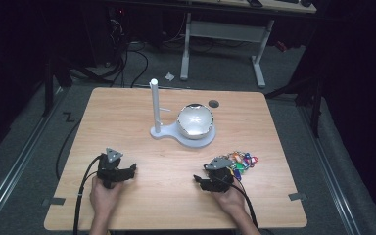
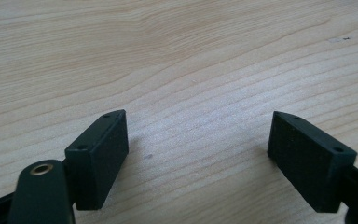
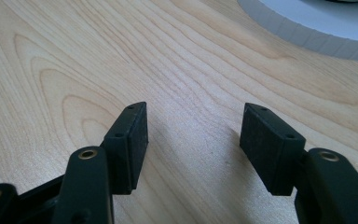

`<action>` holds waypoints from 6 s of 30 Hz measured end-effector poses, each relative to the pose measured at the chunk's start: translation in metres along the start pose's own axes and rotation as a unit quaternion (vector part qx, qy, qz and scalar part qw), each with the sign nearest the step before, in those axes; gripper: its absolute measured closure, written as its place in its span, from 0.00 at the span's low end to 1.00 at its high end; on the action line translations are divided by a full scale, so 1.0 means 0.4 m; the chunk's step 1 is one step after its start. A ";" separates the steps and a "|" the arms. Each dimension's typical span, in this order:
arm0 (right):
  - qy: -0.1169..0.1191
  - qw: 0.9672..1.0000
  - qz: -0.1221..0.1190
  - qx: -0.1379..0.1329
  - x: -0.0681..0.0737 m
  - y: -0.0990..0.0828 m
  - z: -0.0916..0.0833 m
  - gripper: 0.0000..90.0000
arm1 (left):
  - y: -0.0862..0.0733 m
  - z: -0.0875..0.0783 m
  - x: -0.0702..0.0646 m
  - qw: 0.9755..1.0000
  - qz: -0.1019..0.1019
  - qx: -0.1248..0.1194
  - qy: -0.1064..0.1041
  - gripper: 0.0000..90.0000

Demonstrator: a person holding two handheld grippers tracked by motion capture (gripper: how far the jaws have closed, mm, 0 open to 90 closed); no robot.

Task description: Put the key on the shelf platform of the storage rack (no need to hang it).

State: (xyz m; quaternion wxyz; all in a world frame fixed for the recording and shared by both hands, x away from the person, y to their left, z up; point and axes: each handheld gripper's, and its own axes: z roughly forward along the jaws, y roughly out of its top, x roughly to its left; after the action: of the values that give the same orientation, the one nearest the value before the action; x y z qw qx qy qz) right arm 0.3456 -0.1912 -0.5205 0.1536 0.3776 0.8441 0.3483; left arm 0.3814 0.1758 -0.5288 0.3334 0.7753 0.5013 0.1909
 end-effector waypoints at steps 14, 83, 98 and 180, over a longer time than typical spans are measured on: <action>-0.005 1.000 0.008 0.000 0.004 -0.001 -0.001 0.49 | 0.000 0.000 0.000 1.000 0.000 0.000 0.000 0.23; -0.017 0.997 0.070 -0.040 -0.065 -0.012 -0.111 0.59 | 0.000 0.000 0.001 1.000 -0.001 0.000 -0.001 0.23; -0.052 0.993 0.090 -0.055 -0.122 -0.023 -0.174 0.60 | 0.000 0.000 0.001 1.000 -0.001 0.000 -0.001 0.23; -0.039 0.996 0.073 0.028 -0.221 -0.051 -0.091 0.90 | 0.000 0.000 0.001 1.000 -0.001 -0.001 0.000 0.23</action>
State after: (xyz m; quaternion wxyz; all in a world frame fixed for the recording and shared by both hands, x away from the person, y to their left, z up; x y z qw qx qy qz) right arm 0.3747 -0.2839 -0.5094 0.1495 0.4557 0.8171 0.3198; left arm 0.3815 0.1760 -0.5289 0.3343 0.7748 0.5016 0.1906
